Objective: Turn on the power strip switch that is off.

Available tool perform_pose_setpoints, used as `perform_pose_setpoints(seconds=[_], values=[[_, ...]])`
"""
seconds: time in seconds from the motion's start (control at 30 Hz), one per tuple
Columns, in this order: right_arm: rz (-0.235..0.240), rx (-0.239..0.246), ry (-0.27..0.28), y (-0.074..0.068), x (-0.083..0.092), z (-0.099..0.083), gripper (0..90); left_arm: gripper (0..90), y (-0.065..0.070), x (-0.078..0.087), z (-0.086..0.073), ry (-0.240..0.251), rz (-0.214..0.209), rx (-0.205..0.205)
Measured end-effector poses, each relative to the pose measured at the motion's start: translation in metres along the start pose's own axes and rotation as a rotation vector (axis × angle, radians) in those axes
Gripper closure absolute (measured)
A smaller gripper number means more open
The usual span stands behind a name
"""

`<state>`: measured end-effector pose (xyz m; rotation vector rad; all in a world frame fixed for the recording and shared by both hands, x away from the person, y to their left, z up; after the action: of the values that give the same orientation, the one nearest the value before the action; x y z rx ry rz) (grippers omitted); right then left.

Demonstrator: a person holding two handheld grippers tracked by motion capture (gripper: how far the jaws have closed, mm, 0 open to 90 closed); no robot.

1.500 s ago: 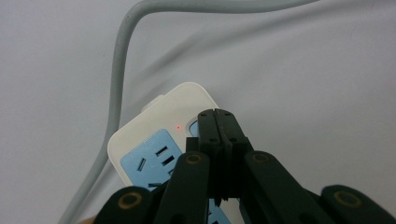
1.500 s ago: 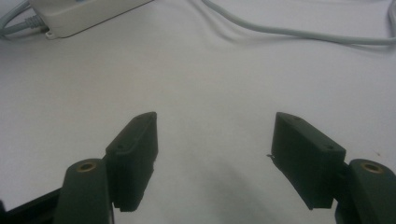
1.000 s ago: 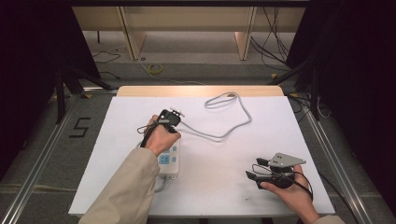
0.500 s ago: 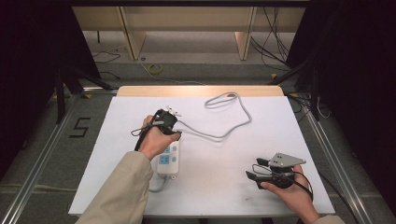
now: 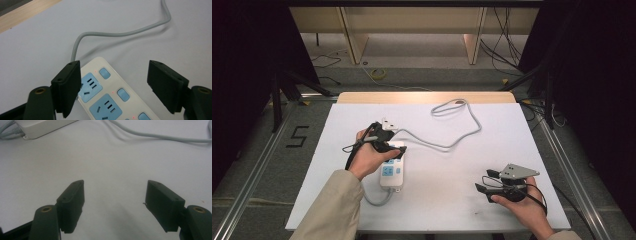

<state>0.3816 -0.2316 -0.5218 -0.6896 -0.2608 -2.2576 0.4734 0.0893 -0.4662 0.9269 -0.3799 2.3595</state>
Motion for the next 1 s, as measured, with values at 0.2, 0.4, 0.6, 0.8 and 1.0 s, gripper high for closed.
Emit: perform_pose_setpoints(seconds=[0.2,0.4,0.6,0.8,1.0], values=[[0.002,-0.001,-0.001,0.000,0.000,0.000,32.4,23.5,-0.001,0.011,-0.012,0.039,0.000,-0.006],[0.003,-0.002,0.000,0.000,0.000,0.000,32.3,21.8,0.001,0.018,-0.025,0.073,0.000,-0.022],[0.004,-0.003,0.002,0.000,0.000,0.000,32.2,20.7,0.001,0.022,-0.037,0.101,-0.015,-0.022],[0.005,-0.002,0.002,0.000,0.000,0.000,31.8,20.2,0.004,0.026,-0.050,0.142,-0.008,-0.010],[0.006,0.000,0.001,0.000,0.000,0.000,31.7,19.2,0.003,0.034,-0.071,0.157,0.005,-0.005]])
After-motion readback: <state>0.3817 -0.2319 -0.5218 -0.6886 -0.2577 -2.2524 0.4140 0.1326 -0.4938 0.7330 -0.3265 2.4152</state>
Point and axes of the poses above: each handheld gripper's, and its own axes: x roughly backward along the jaws, z roughly out of its top, y roughly to its right, the point moved 8 cm from there along -x, roughly forward along the jaws, and after that the axes turned 2 degrees about y, right-handed, at the moved point
